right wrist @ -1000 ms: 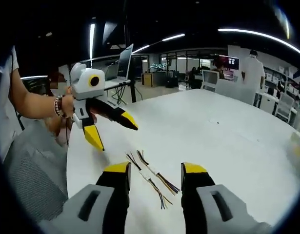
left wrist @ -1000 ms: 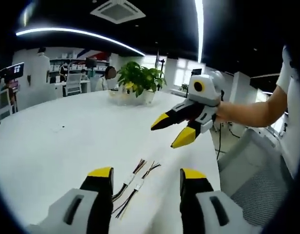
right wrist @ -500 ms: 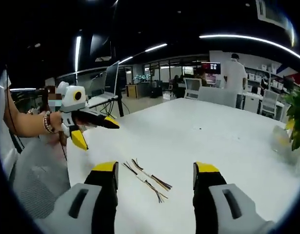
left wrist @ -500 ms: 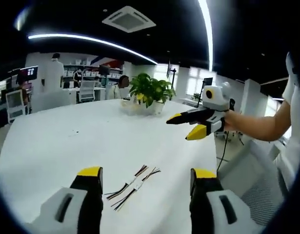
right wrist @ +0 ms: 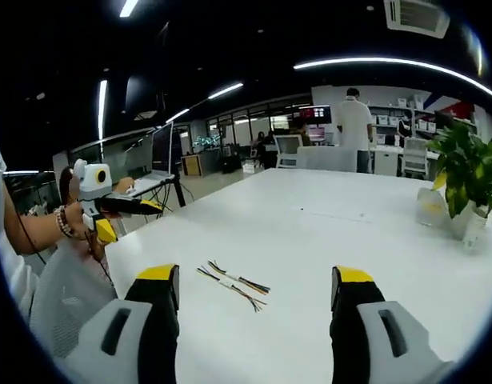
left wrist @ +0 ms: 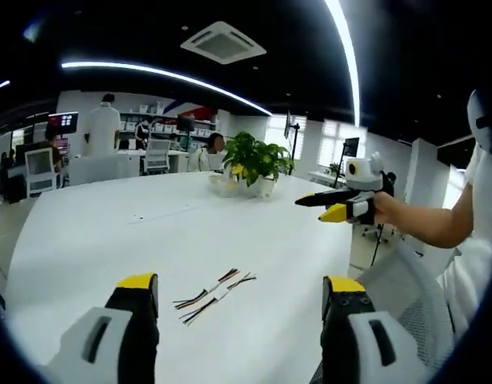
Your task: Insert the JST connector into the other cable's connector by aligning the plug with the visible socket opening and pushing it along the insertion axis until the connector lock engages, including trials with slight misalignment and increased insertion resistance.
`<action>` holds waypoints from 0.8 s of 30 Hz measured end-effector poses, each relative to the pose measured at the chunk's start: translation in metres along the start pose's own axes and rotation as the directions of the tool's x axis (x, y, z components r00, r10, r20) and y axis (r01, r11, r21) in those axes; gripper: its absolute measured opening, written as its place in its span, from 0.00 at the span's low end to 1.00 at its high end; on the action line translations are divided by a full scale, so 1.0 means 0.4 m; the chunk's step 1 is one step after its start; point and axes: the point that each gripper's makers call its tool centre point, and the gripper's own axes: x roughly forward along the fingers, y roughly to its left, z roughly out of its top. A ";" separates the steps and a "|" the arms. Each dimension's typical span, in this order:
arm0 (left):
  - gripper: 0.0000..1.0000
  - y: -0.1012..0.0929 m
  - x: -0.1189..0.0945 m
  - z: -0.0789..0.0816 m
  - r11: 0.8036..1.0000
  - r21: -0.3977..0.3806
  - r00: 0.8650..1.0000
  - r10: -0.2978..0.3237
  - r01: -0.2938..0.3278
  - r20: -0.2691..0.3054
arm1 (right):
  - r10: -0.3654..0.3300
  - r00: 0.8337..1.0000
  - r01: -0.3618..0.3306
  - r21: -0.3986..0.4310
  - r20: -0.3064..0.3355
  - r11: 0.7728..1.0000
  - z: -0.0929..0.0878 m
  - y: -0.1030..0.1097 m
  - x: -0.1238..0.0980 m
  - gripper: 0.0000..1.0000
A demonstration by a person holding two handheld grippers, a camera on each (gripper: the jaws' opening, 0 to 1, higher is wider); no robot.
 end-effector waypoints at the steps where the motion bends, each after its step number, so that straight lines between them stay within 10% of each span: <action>1: 0.83 -0.002 -0.008 -0.001 1.000 -0.006 1.000 0.003 -0.003 0.004 | -0.006 1.000 0.006 0.005 0.005 1.000 -0.001 0.002 -0.010 0.78; 24: 0.84 -0.020 -0.223 -0.118 0.973 -0.135 0.982 0.189 -0.185 0.014 | -0.036 0.999 0.036 0.080 -0.006 0.996 -0.100 0.064 -0.108 0.79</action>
